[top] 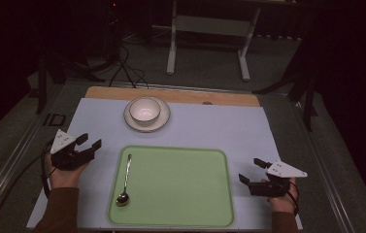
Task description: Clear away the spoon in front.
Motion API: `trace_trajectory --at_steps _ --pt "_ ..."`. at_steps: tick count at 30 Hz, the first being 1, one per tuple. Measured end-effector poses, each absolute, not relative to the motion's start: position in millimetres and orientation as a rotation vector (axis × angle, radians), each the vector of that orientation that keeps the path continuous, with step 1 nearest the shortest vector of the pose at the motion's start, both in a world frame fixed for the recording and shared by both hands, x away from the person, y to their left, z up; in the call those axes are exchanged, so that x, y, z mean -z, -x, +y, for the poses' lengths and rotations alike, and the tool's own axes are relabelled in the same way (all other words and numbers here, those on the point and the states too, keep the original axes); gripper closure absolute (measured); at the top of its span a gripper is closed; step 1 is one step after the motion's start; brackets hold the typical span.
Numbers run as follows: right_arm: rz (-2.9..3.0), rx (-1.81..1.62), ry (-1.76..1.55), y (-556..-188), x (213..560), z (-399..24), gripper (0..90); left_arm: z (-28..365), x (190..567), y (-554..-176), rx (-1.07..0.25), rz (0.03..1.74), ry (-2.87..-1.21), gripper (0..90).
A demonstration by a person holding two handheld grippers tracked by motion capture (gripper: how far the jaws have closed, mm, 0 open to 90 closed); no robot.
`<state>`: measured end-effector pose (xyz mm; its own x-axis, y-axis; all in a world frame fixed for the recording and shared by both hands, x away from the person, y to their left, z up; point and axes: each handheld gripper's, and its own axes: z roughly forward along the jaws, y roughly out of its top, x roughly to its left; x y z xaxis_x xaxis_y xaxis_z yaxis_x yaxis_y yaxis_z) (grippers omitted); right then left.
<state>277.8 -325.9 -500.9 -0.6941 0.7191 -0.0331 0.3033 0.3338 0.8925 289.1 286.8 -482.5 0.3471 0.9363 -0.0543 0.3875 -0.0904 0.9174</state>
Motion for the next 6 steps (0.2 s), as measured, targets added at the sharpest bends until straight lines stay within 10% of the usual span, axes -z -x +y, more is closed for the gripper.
trace_trajectory --at_steps 6 --pt "2.176 -1.322 -0.904 -278.2 500.8 -327.1 14.0 298.8 482.5 -287.5 -0.754 1.250 -1.626 41.4"
